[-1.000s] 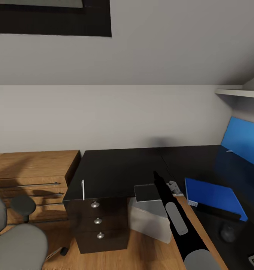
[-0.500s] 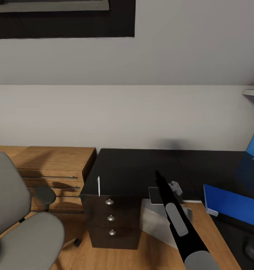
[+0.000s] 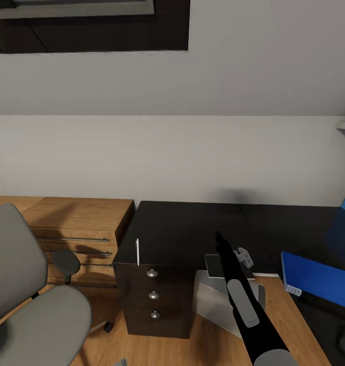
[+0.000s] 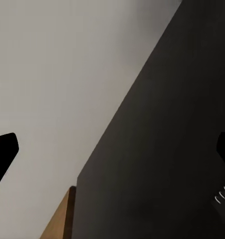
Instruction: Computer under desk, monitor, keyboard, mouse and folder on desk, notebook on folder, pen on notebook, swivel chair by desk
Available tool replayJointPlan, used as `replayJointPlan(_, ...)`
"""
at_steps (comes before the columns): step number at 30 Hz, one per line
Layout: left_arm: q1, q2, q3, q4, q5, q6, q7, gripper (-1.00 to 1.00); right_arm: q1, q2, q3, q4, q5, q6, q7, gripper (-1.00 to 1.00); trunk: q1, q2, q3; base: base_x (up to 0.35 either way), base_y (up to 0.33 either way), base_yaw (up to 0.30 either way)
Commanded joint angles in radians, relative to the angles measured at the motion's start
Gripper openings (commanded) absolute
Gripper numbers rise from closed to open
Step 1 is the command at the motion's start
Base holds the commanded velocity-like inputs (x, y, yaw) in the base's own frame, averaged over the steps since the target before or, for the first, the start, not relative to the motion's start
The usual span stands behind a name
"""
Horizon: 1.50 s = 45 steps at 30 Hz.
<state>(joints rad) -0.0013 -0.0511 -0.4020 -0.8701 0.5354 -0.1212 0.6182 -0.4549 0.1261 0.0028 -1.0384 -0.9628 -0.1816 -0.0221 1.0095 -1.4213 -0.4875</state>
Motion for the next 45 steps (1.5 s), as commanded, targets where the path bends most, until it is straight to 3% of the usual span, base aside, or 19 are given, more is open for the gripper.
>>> replayJointPlan(1,0.0,0.0,-0.003,-0.004,0.011,-0.008,0.004,1.0,0.0,0.0,0.0,-0.002,-0.007,-0.003,-0.002,1.0,0.0,-0.001,-0.001,0.0,0.0,0.002)
replayJointPlan(26,0.0,-0.001,0.002,-0.024,0.011,-0.011,0.01,1.0,0.004,0.003,0.004,0.009,-0.011,0.011,-0.004,1.0,0.0,-0.001,-0.001,-0.139,-0.003,0.0)
replayJointPlan(40,0.0,0.0,0.003,-0.031,0.011,-0.011,0.013,1.0,0.008,0.003,0.003,0.05,-0.053,0.039,0.002,1.0,0.054,-0.099,-0.045,-0.001,0.0,0.0)
replayJointPlan(41,0.0,0.0,0.003,-0.031,0.011,-0.01,0.011,1.0,0.008,0.004,0.003,0.051,-0.083,0.039,0.002,1.0,0.058,-0.106,-0.048,0.0,0.0,0.0)
replayJointPlan(45,0.0,0.0,0.003,-0.031,0.012,-0.008,0.011,1.0,0.008,0.003,0.003,0.052,-0.123,0.039,0.002,1.0,0.073,-0.134,-0.06,0.0,0.0,0.0)
